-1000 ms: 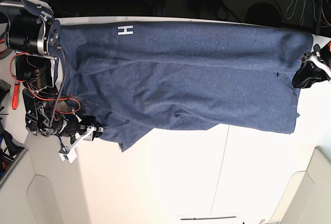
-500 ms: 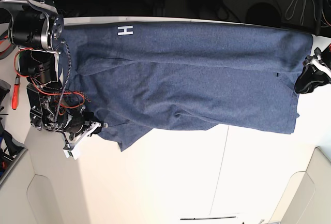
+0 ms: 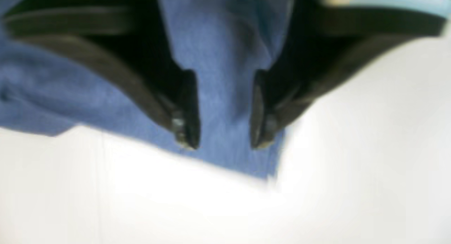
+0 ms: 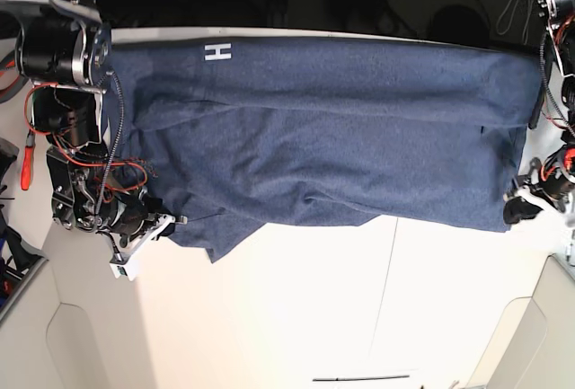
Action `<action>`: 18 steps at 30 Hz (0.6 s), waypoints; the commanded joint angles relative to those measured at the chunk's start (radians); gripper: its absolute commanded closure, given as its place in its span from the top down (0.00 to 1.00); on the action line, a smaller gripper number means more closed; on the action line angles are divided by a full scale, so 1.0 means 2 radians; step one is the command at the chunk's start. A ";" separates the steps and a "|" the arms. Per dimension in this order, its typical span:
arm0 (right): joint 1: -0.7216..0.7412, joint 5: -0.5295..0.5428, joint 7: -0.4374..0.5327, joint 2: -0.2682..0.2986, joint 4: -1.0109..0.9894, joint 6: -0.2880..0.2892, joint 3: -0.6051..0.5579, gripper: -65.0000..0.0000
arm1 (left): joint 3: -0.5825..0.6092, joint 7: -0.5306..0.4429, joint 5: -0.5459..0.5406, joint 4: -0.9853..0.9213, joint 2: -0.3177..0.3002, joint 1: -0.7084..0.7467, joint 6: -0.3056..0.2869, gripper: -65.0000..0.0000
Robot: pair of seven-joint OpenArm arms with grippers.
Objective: Layout the t-shirt on the table in an organized manner, then fold the t-shirt properly
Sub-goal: 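Fold the hem over toward the collar with both grippers, lengthwise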
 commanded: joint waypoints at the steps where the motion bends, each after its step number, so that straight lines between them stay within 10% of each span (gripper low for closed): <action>1: 0.015 0.004 0.007 0.003 0.009 0.002 0.001 0.00 | 0.013 -0.023 -0.009 -0.022 -0.012 -0.026 -0.003 0.49; 10: 0.015 0.005 0.007 0.003 0.009 0.002 0.001 0.00 | 0.049 -0.079 0.022 -0.127 -0.012 -0.100 -0.001 0.51; 18: 0.015 0.006 0.007 0.003 0.009 0.002 0.001 0.00 | 0.049 -0.104 0.068 -0.130 -0.010 -0.114 0.061 0.51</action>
